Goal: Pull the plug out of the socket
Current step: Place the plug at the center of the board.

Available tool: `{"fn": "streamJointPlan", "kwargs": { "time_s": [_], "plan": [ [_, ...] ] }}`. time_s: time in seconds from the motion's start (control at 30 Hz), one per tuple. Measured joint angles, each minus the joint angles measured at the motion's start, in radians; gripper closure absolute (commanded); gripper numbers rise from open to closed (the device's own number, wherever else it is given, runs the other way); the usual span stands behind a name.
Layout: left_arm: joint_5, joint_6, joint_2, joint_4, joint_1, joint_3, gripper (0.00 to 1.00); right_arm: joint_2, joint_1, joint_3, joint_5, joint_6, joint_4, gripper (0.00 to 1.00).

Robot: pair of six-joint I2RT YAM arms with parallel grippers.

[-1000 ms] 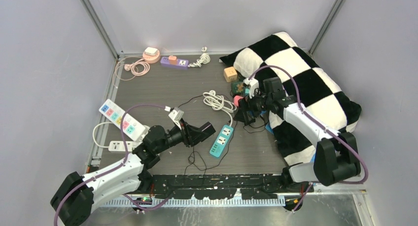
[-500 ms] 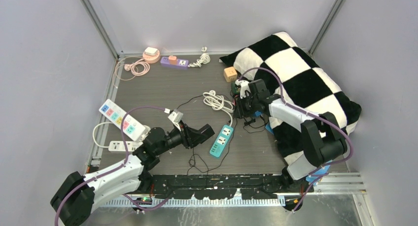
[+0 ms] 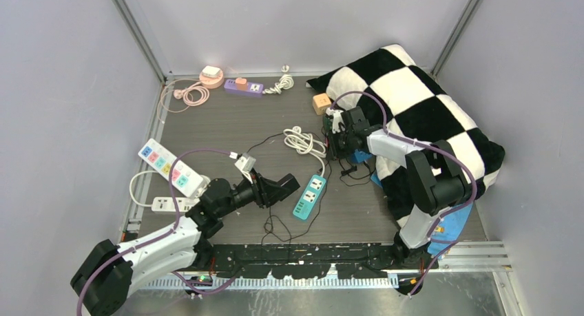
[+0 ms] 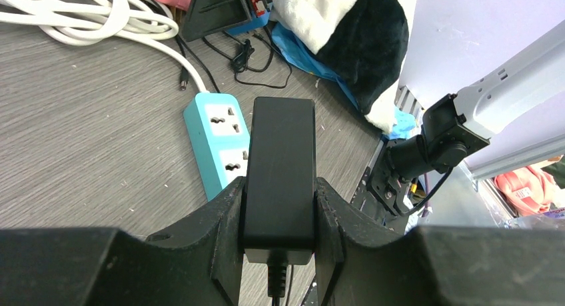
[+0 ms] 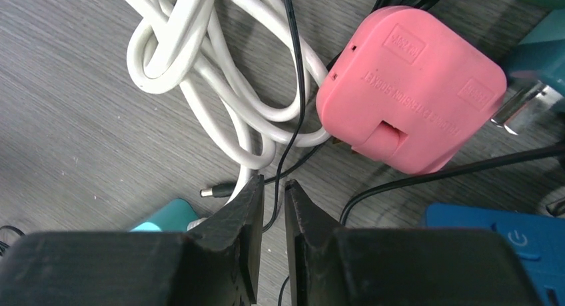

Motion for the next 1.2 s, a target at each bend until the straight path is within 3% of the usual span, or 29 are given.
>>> {"fn": "streamJointPlan", "kwargs": {
  "time_s": [0.33,0.73,1.2],
  "plan": [
    [0.0,0.0,0.004,0.006,0.0,0.0,1.0,0.082,0.0,0.04,0.0,0.005,-0.019,0.82],
    [-0.003,0.0,0.002,0.006,0.0,0.0,1.0,0.101,0.0,0.074,-0.007,-0.005,-0.063,0.99],
    [-0.011,-0.005,-0.076,-0.018,0.0,-0.003,0.99,-0.035,-0.003,0.126,-0.082,-0.156,-0.188,0.99]
  ]
}}
